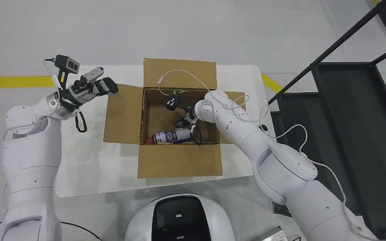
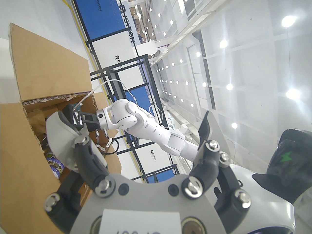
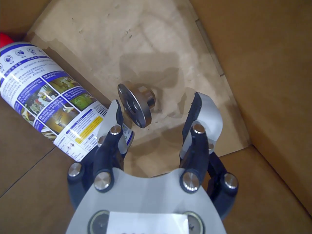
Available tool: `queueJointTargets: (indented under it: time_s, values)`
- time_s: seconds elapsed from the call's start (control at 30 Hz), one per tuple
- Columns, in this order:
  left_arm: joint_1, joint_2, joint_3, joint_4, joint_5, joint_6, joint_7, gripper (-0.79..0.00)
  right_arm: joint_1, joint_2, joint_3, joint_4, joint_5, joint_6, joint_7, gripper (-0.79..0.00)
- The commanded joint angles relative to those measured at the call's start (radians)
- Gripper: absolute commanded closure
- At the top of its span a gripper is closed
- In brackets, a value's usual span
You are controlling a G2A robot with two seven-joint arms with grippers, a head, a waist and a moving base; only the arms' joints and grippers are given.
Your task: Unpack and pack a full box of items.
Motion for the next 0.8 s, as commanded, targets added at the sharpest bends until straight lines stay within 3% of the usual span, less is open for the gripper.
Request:
queueJointTargets:
  time_s: [0.0,0.23,0.33,0.37,0.77]
  values:
    - [0.000,0.000,0.000,0.000,0.000,0.000,0.000,-0.785,0.000,-0.003,0.000,0.007,-0.002,0.000,-0.002,-0.431]
    - [0.000,0.000,0.000,0.000,0.000,0.000,0.000,-0.785,0.002,-0.016,0.000,0.032,-0.005,-0.021,-0.012,-0.160]
    - [0.000,0.000,0.000,0.000,0.000,0.000,0.000,-0.785,0.001,-0.021,0.001,0.040,-0.005,-0.033,-0.022,-0.102]
    - [0.000,0.000,0.000,0.000,0.000,0.000,0.000,-0.785,0.001,-0.022,0.003,0.041,0.000,-0.041,-0.032,0.000]
    - [0.000,0.000,0.000,0.000,0.000,0.000,0.000,-0.785,0.008,-0.009,0.050,0.067,0.034,-0.081,-0.096,0.000]
